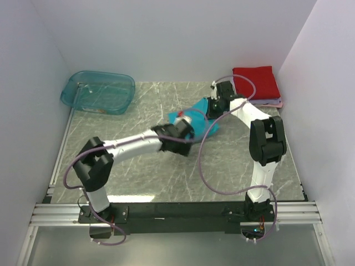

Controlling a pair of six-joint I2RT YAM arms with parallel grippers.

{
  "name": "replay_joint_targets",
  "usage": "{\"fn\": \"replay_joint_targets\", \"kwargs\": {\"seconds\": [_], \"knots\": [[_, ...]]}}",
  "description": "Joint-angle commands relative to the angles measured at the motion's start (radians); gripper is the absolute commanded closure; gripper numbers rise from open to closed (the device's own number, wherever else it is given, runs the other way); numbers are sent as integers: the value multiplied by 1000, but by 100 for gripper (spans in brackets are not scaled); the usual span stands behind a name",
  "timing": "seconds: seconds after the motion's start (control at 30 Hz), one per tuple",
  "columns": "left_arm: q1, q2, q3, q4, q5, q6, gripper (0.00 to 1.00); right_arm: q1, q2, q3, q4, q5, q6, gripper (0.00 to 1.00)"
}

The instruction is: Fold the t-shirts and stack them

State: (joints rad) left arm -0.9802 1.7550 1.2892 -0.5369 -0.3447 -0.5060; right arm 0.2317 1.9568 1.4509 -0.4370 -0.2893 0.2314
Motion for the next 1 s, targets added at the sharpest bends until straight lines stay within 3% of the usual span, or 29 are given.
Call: {"fn": "replay_joint_targets", "kwargs": {"seconds": [0.0, 0.23, 0.33, 0.43, 0.67, 0.97], "knots": [[153, -37, 28, -193, 142, -58, 4, -26, 34, 135, -149, 166, -199, 100], [593, -134, -10, -186, 345, -20, 0, -61, 51, 262, -172, 369, -317, 100], [722, -150, -73, -121, 369, -58, 1, -75, 63, 334, -192, 406, -365, 100], [773, -143, -159, -49, 355, -86, 1, -95, 86, 439, -233, 412, -389, 100], [778, -117, -180, -20, 352, -81, 1, -160, 175, 682, -282, 352, -389, 100], [778, -141, -208, 21, 291, -80, 1, -204, 287, 856, -231, 349, -443, 100]]}}
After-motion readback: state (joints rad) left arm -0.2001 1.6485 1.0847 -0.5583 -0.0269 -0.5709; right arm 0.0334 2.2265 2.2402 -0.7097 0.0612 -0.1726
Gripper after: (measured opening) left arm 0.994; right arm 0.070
